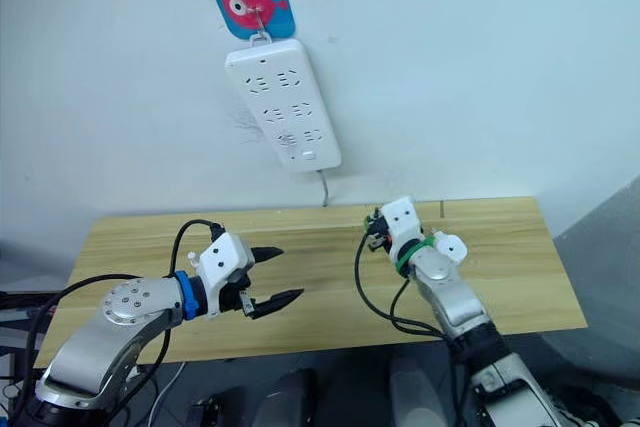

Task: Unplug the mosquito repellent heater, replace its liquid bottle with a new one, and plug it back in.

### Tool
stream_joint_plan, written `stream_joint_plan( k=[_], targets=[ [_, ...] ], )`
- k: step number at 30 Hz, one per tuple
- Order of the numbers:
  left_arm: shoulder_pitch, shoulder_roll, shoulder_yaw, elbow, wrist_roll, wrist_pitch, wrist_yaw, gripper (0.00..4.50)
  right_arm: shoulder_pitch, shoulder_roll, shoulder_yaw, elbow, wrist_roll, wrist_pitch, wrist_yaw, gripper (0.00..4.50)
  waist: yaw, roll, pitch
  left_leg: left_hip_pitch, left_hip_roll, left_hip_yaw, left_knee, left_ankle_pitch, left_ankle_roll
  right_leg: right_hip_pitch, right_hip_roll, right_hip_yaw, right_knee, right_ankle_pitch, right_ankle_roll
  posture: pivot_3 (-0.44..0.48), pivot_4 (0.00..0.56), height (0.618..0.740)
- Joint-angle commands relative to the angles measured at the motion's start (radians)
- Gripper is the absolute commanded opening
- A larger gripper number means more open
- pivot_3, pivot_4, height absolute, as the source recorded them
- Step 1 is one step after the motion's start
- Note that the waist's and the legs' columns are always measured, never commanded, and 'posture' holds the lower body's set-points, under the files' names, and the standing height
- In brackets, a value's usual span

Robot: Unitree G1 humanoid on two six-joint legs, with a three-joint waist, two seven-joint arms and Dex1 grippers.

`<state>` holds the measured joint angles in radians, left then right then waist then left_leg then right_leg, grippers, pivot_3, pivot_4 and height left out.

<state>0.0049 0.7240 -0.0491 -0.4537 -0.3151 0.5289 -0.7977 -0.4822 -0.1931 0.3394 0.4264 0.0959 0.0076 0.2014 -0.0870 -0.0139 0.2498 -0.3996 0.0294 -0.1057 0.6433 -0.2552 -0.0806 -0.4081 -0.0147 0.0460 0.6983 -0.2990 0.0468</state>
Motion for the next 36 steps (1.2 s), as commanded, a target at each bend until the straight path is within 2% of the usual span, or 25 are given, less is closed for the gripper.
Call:
stream_joint_plan(
  k=[1,8,14,17,19,24,27,32,36],
  targets=[
    [0.017,0.006,0.029,-0.039,-0.019,0.002,-0.001,4.50,-0.051,0.048,-0.024,0.164,-0.053,-0.141,0.016,0.83,0.003,0.000,0.000,0.000,0.000,0.000,0.000,0.000,0.000,0.000,0.000,0.000,0.000,0.000,0.000,-0.020,0.248,0.725],
    [0.037,-0.018,0.059,-0.057,-0.027,0.022,0.031,4.50,-0.095,0.094,-0.084,0.365,-0.074,-0.226,0.060,0.83,0.007,0.000,0.000,0.000,-0.001,0.000,0.000,0.000,0.000,0.001,-0.001,0.000,0.000,0.000,0.000,0.006,0.251,0.725],
    [0.059,-0.033,0.085,-0.093,-0.066,0.058,0.045,4.50,-0.075,0.106,-0.173,0.344,-0.039,-0.227,0.086,2.83,0.007,0.001,0.001,0.000,-0.001,-0.001,0.000,0.000,0.000,0.001,-0.001,-0.001,0.000,0.000,0.000,-0.011,0.254,0.725],
    [0.047,-0.030,0.079,-0.080,-0.055,0.031,0.040,4.50,-0.035,0.100,-0.195,0.232,-0.008,-0.201,0.139,3.86,0.007,0.001,0.001,0.000,-0.001,-0.001,0.000,0.000,0.000,0.001,-0.001,-0.001,0.000,0.000,0.000,-0.020,0.251,0.725],
    [0.055,-0.041,0.092,-0.075,-0.049,0.033,0.067,4.50,0.018,0.081,-0.185,0.083,0.003,-0.159,0.184,4.46,0.007,0.001,0.001,0.000,-0.001,-0.001,0.000,0.000,0.000,0.001,-0.001,-0.001,0.000,0.000,0.000,-0.026,0.249,0.725],
    [0.179,-0.113,0.191,-0.076,-0.030,0.020,0.183,4.50,0.154,-0.078,-0.117,-0.413,0.038,0.059,0.371,4.46,0.004,0.002,0.001,0.000,-0.001,0.000,0.000,0.000,0.000,0.001,-0.003,-0.001,-0.001,0.000,0.000,-0.029,0.245,0.725],
    [0.260,-0.168,0.248,-0.066,-0.028,-0.007,0.237,4.50,0.184,-0.187,-0.118,-0.617,0.096,0.204,0.464,4.46,0.006,0.002,0.001,0.000,-0.001,-0.001,0.000,0.000,0.000,0.002,-0.003,-0.001,-0.001,0.000,0.000,-0.027,0.241,0.725],
    [0.438,-0.252,0.345,-0.035,-0.028,-0.110,0.263,4.50,0.185,-0.362,-0.128,-0.863,0.207,0.402,0.612,4.46,0.008,0.002,0.001,0.001,-0.001,-0.002,0.001,0.000,0.000,0.003,-0.003,-0.002,-0.001,0.000,0.000,-0.026,0.239,0.725],
    [0.515,-0.314,0.417,0.042,-0.032,-0.185,0.279,4.50,0.161,-0.437,-0.117,-0.925,0.225,0.465,0.663,4.46,0.013,0.001,0.001,0.001,-0.002,-0.001,0.001,0.000,0.000,0.003,-0.003,-0.001,-0.002,0.000,0.000,-0.016,0.236,0.725]
  ],
)
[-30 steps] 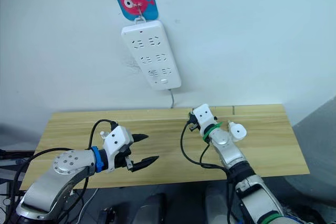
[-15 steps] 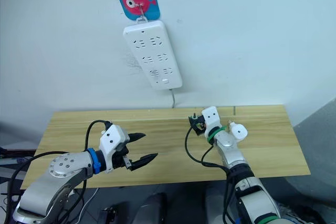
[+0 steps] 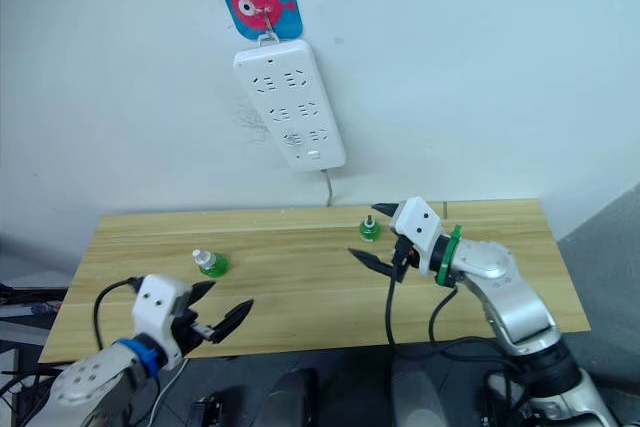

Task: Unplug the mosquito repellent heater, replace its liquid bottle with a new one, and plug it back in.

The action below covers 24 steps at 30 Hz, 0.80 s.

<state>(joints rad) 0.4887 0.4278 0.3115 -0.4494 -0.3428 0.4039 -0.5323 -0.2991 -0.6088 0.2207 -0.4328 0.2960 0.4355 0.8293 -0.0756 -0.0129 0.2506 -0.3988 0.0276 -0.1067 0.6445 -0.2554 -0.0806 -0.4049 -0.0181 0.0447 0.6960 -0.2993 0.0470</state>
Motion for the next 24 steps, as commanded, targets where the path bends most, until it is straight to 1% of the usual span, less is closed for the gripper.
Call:
stream_joint_plan(
  k=[1,6,11,12,16,19,24],
  targets=[
    [0.038,-0.022,0.067,0.064,0.002,-0.071,0.016,4.50,-0.029,-0.029,0.003,-0.072,0.025,0.045,0.041,4.46,0.005,-0.001,0.000,0.000,0.000,0.000,0.000,0.000,0.000,0.000,0.000,0.000,0.000,0.000,0.000,-0.012,0.236,0.725],
    [0.023,-0.031,0.108,0.175,0.028,-0.179,0.027,4.50,-0.054,-0.036,0.009,-0.088,0.026,0.085,0.058,4.46,0.023,-0.001,0.000,0.000,0.000,0.000,0.000,0.000,0.000,0.000,0.000,0.000,0.000,0.000,0.000,0.003,0.236,0.725],
    [0.007,-0.017,0.114,0.214,0.003,-0.212,-0.010,4.50,-0.075,-0.036,0.034,-0.109,0.021,0.116,0.067,4.46,0.029,-0.002,0.000,-0.001,0.000,0.000,0.000,0.000,0.000,0.000,0.000,0.000,-0.001,0.000,0.000,0.007,0.248,0.725],
    [-0.010,-0.016,0.110,0.234,0.007,-0.207,0.000,4.50,-0.082,-0.032,0.041,-0.114,0.020,0.125,0.063,4.46,0.030,-0.002,0.001,-0.001,0.000,0.000,0.000,0.000,0.000,0.000,0.000,0.000,-0.002,0.000,0.000,0.007,0.253,0.725],
    [-0.086,-0.007,0.088,0.302,0.029,-0.170,0.031,4.50,-0.106,-0.021,0.053,-0.147,0.032,0.180,0.048,4.46,0.034,-0.005,0.009,0.000,0.000,-0.001,-0.001,0.000,0.000,0.000,0.001,-0.001,-0.001,0.000,0.000,-0.007,0.286,0.725],
    [-0.145,-0.004,0.071,0.357,0.050,-0.187,0.039,4.50,-0.112,-0.018,0.060,-0.173,0.045,0.225,0.045,4.46,0.033,-0.006,0.023,0.000,0.000,-0.001,0.000,0.000,0.000,0.000,0.001,-0.001,-0.001,0.000,0.000,-0.028,0.323,0.725],
    [-0.211,-0.002,0.039,0.434,0.090,-0.235,0.040,4.50,-0.107,-0.045,0.081,-0.230,0.070,0.278,0.061,4.46,0.032,-0.008,0.048,-0.002,0.001,-0.001,0.000,0.000,0.000,-0.001,0.001,-0.001,-0.001,0.000,0.000,-0.058,0.365,0.725]
  ],
)
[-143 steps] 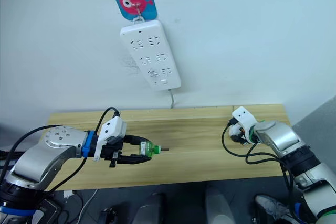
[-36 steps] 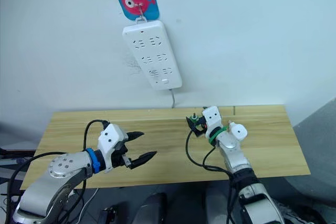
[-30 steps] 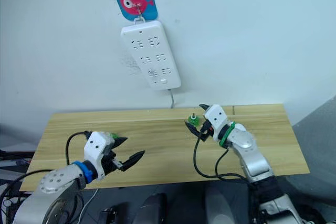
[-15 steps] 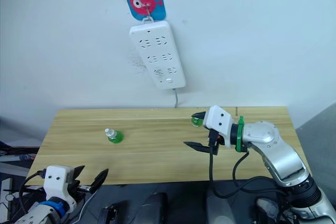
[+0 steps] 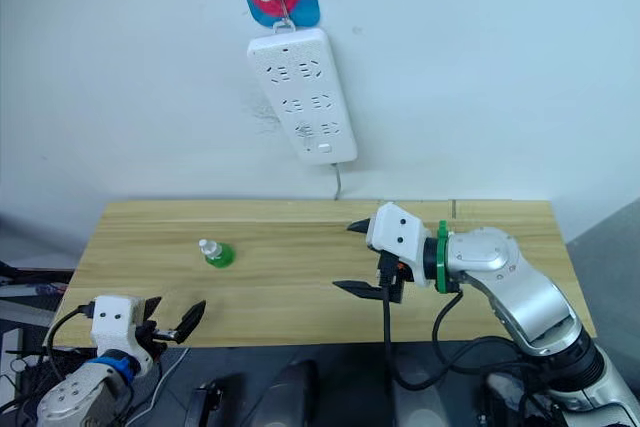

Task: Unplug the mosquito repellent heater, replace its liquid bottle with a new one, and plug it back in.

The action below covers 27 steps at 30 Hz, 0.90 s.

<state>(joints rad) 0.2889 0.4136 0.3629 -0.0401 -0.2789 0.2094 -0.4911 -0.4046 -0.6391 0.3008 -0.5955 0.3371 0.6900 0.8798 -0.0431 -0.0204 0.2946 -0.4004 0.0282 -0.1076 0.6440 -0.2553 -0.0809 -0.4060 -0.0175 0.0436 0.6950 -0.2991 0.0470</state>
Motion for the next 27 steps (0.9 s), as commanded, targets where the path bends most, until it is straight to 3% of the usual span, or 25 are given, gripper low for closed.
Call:
stream_joint_plan(
  k=[1,11,27],
  targets=[
    [-0.024,0.015,-0.020,0.043,0.038,-0.060,-0.001,4.50,-0.004,-0.016,0.000,-0.073,0.036,0.036,0.011,4.46,-0.001,-0.001,0.012,0.000,0.000,0.000,0.000,0.000,0.000,0.000,0.000,0.000,0.000,0.000,0.000,-0.061,0.369,0.725],
    [-0.195,0.016,-0.045,0.269,0.069,-0.160,0.019,4.50,-0.016,-0.043,-0.016,-0.139,0.099,0.139,0.005,4.46,-0.012,0.000,0.064,0.000,0.000,0.000,0.000,0.000,0.000,0.000,-0.001,0.000,0.001,0.000,0.000,-0.104,0.421,0.725],
    [-0.385,0.022,-0.120,0.526,0.086,-0.260,-0.059,4.50,-0.005,-0.084,-0.045,-0.205,0.187,0.219,-0.036,4.46,-0.016,0.008,0.077,0.000,0.000,0.001,-0.001,0.000,0.000,-0.001,-0.001,0.000,0.001,-0.001,0.002,-0.145,0.432,0.725]
  ],
)
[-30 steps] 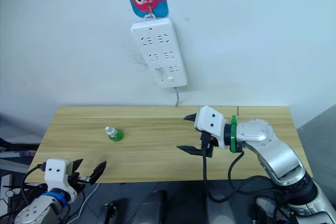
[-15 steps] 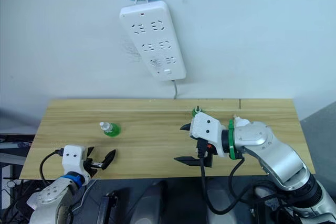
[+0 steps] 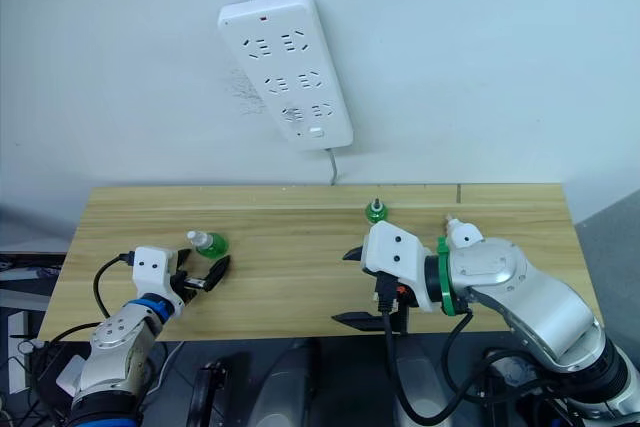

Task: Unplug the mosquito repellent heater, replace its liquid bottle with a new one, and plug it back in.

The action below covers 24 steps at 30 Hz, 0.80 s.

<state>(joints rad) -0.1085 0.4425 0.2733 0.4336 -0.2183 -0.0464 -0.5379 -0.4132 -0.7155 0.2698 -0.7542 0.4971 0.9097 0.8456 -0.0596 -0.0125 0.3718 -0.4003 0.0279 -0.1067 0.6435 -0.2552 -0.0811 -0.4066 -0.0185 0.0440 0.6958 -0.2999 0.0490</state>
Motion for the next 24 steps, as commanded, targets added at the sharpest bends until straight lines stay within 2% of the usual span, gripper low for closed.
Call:
stream_joint_plan(
  k=[1,7,8,9,15,20,24],
  targets=[
    [0.009,-0.009,-0.034,0.059,0.026,-0.010,-0.011,4.50,0.003,-0.009,-0.015,-0.047,0.029,0.000,-0.003,4.46,0.000,0.000,0.000,0.000,0.000,0.000,0.000,0.000,0.000,0.000,0.000,0.000,0.000,0.000,0.000,-0.146,0.431,0.725],
    [-0.007,-0.013,-0.058,0.102,0.035,-0.063,-0.008,4.50,0.001,-0.019,-0.013,-0.046,0.039,-0.001,-0.004,4.46,-0.001,0.001,0.001,0.000,0.000,0.000,0.000,0.000,0.000,0.000,0.000,0.000,-0.001,-0.001,0.001,-0.152,0.428,0.725],
    [-0.011,-0.014,-0.061,0.111,0.038,-0.075,-0.008,4.12,0.003,-0.021,-0.013,-0.048,0.040,-0.001,-0.004,4.50,-0.001,0.001,0.001,0.000,0.000,0.000,0.000,0.000,0.000,0.000,0.000,0.000,-0.001,-0.001,0.001,-0.152,0.428,0.725],
    [-0.014,-0.015,-0.063,0.119,0.037,-0.081,-0.008,3.94,0.005,-0.024,-0.014,-0.050,0.041,-0.001,-0.005,4.50,-0.001,0.001,0.001,0.000,0.000,0.000,0.000,0.000,0.000,0.000,0.000,0.000,-0.001,-0.001,0.002,-0.152,0.428,0.725],
    [-0.039,-0.016,-0.076,0.169,0.046,-0.119,0.000,2.21,0.016,-0.039,-0.014,-0.055,0.043,-0.006,-0.009,4.50,-0.005,0.001,0.001,0.000,0.000,0.000,-0.001,0.000,0.000,0.000,0.000,0.000,-0.002,-0.001,0.003,-0.167,0.421,0.725],
    [-0.032,0.005,-0.070,0.198,0.058,-0.161,0.010,2.20,0.025,-0.042,-0.010,-0.053,0.039,-0.013,-0.022,4.50,-0.015,0.001,0.001,0.000,0.000,0.001,-0.001,0.000,0.000,0.000,0.000,0.000,-0.003,-0.002,0.004,-0.163,0.415,0.725],
    [-0.002,0.026,-0.073,0.137,0.056,-0.182,-0.009,2.20,0.026,-0.033,-0.005,-0.044,0.030,-0.026,-0.035,4.50,-0.025,0.001,0.001,0.000,0.001,0.001,-0.003,0.000,0.000,0.000,0.000,0.001,-0.005,-0.001,0.004,-0.156,0.407,0.725]
  ],
)
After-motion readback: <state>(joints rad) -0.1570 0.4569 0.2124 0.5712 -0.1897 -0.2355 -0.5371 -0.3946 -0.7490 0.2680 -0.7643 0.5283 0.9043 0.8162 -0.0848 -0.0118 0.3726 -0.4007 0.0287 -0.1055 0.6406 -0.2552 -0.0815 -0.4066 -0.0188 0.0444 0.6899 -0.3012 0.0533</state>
